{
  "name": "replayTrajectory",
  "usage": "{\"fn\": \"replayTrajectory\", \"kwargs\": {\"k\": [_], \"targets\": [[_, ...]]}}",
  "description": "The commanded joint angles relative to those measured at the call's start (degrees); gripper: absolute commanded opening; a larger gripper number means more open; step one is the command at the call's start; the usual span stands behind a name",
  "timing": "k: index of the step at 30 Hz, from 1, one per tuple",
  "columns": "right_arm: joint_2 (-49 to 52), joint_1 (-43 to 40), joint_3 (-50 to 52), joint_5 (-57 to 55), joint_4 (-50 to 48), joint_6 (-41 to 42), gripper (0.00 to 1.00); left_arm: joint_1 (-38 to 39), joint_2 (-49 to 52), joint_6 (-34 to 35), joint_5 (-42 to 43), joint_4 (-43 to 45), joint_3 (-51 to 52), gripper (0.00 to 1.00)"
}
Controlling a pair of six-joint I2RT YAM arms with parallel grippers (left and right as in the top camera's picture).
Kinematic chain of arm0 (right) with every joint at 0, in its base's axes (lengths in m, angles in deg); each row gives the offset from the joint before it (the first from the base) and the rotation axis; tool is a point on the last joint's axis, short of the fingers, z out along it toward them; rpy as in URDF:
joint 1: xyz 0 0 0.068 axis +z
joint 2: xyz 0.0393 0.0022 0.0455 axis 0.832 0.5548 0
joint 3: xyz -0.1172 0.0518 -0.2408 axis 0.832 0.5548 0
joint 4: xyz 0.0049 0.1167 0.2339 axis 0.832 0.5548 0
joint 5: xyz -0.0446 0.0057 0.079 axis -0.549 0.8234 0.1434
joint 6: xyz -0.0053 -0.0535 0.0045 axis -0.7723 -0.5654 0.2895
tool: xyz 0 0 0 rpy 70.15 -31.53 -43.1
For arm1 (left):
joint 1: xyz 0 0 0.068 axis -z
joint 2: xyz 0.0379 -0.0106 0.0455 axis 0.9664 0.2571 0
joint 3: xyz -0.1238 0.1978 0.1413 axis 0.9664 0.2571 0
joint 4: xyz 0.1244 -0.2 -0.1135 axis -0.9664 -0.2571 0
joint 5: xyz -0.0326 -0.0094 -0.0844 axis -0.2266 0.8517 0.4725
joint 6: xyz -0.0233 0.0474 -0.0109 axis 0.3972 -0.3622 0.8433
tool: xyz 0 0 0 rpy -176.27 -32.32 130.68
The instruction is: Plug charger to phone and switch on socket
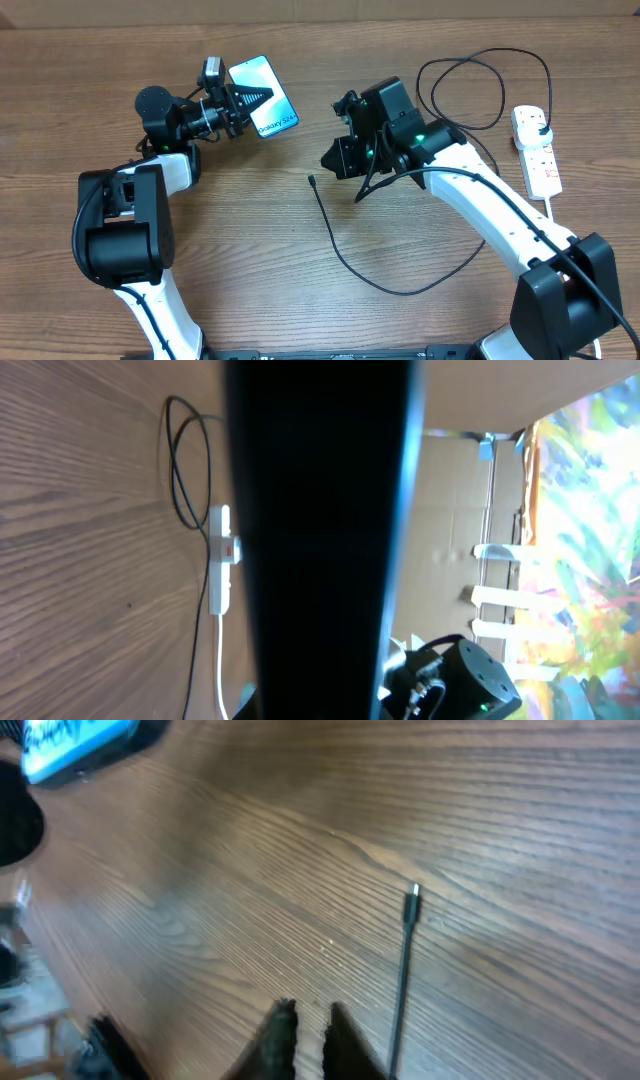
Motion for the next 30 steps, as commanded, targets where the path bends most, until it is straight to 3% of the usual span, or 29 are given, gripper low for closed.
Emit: {"fn": "replayTrajectory", "kwargs": {"k": [1,2,6,9,23,30], "targets": [[-0.02,2.27,-0.35,-4.02,-0.28,-3.78,0.44,0.70,-0.57,-1.51,0.37,0.66,-0.63,0.04],[0.07,3.61,-0.33,-6.93,-0.39,-4.70,0.55,0.70,-0.57,-1.51,0.17,0.66,-0.63,0.04],[1.25,9.07,-0.33,-19.61,-2.54,-6.64,0.76,0.31,-0.57,-1.51,-0.11,0.63,-0.63,0.04],[3.41,11.65,-0.33,-24.72,-4.59,-7.91,1.00,-0.02,-0.57,-1.51,-0.22,0.66,-0.63,0.04],[14.32,12.28,-0.33,-28.65,-10.93,-8.96,1.00,-1.42,-0.57,-2.14,-0.44,0.63,-0.63,0.05],[18.86,12.26,-0.33,-28.61,-13.51,-8.70,0.84,-1.40,-0.57,-2.14,-0.42,0.63,-0.63,0.04]]}}
